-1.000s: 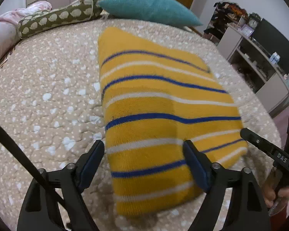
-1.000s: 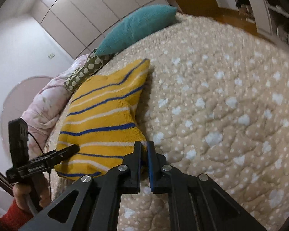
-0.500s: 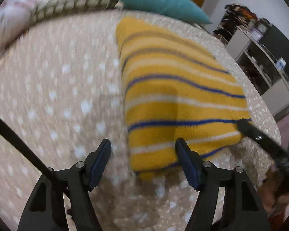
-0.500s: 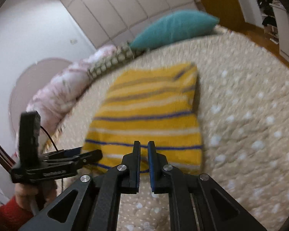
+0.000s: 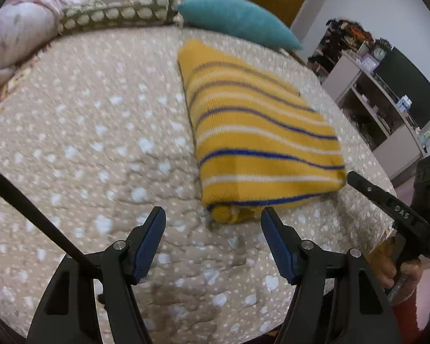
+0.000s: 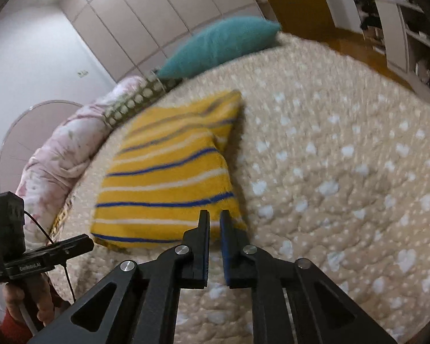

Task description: Fold small clothes

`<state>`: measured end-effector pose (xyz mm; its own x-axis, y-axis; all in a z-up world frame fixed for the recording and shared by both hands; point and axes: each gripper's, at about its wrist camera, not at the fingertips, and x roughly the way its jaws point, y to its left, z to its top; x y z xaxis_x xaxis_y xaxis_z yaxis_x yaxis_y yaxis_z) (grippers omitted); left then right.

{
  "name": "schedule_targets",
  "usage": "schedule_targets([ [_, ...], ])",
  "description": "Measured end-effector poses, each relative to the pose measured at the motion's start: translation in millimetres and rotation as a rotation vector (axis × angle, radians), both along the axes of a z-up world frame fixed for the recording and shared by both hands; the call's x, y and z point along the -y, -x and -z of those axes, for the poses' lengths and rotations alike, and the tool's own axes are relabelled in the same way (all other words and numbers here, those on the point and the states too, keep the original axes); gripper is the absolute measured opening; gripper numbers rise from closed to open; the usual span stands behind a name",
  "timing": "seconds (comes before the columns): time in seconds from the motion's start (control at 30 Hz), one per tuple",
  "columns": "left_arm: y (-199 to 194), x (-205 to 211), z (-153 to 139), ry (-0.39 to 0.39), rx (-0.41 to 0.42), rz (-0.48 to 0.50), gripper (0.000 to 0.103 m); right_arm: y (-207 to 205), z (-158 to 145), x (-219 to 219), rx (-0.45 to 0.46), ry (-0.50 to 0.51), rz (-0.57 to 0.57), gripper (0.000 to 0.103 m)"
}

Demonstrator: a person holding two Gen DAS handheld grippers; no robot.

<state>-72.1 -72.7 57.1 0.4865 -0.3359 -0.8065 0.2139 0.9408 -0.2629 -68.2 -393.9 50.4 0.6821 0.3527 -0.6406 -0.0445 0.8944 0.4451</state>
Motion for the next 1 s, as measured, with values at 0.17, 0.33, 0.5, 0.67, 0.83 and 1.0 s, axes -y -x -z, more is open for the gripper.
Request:
schedule_targets([
  [0.17,-14.5,-6.8,-3.9,-0.058,0.05,-0.063,0.068,-8.9,-21.0,-24.6,0.054,0.012,-0.072,0.008],
  [0.33,-27.4,-2.0,20.5,-0.135,-0.015,-0.069,0.068,-37.8,-28.6,-68.7,0.064,0.038,-0.185,0.008],
  [0.5,-29.1,7.1,24.3,-0.138,-0.017,-0.058,0.068,-78.8,-28.3,-113.1,0.029,-0.009,-0.359,0.008],
  [0.67,-28.0,14.2,34.0,-0.133,-0.042,-0.037,0.068,-130.7,-2.5,-155.9,-0.128,-0.126,-0.603,0.008],
  [0.83,-27.0,19.2,39.7,-0.136,-0.052,-0.026,0.068,-172.9,20.3,-171.0,-0.219,-0.181,-0.636,0.004],
  [1.0,-30.1,19.8,41.6,-0.117,-0.055,-0.023,0.068,-224.8,19.1,-172.7,-0.249,-0.196,-0.568,0.004],
])
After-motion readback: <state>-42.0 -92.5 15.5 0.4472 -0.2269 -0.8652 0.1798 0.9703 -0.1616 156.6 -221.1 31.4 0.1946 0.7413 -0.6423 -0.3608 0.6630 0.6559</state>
